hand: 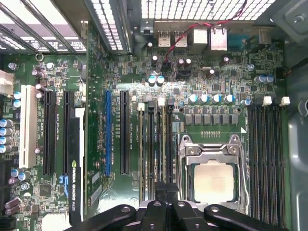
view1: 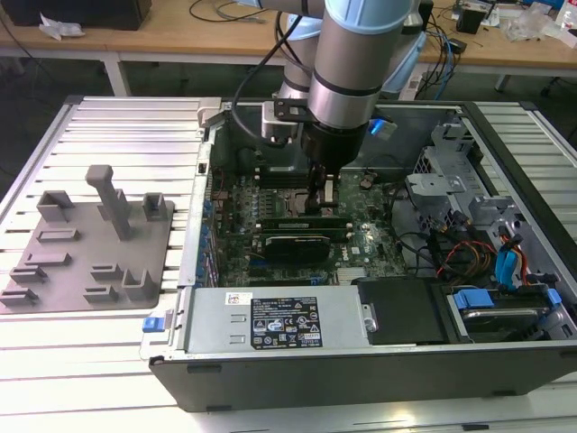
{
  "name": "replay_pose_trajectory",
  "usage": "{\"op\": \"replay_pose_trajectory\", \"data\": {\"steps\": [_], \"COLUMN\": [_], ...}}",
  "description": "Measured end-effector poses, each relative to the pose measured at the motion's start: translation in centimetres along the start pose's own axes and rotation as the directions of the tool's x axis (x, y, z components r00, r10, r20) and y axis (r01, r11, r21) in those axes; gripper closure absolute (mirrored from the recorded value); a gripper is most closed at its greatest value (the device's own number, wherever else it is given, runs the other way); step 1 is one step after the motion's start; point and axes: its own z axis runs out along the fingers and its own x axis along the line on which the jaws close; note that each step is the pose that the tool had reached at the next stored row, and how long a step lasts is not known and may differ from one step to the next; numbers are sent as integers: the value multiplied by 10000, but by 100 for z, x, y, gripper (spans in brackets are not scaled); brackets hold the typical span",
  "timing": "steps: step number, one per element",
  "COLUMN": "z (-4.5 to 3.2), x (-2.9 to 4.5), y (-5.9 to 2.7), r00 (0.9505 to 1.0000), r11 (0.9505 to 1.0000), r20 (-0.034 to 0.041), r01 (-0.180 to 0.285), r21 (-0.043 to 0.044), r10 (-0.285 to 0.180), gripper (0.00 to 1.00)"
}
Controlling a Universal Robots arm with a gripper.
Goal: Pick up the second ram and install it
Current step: 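Press down the second ram until it locks into place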
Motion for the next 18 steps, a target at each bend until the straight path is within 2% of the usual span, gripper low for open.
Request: {"op": "replay_pose_trajectory", "data": {"steps": [6, 14, 16, 18], "z": [-11, -18, -8, 0], "x": [-2, -4, -13, -21], "y": [-176, -320, -331, -434], "r00": [10000, 10000, 10000, 10000], "r11": [10000, 10000, 10000, 10000], "r20": [0, 0, 0, 1], "r01": [0, 0, 0, 0], "r21": [-1, -1, -1, -12], "r10": [0, 0, 0, 0], "gripper": [92, 92, 92, 92]}}
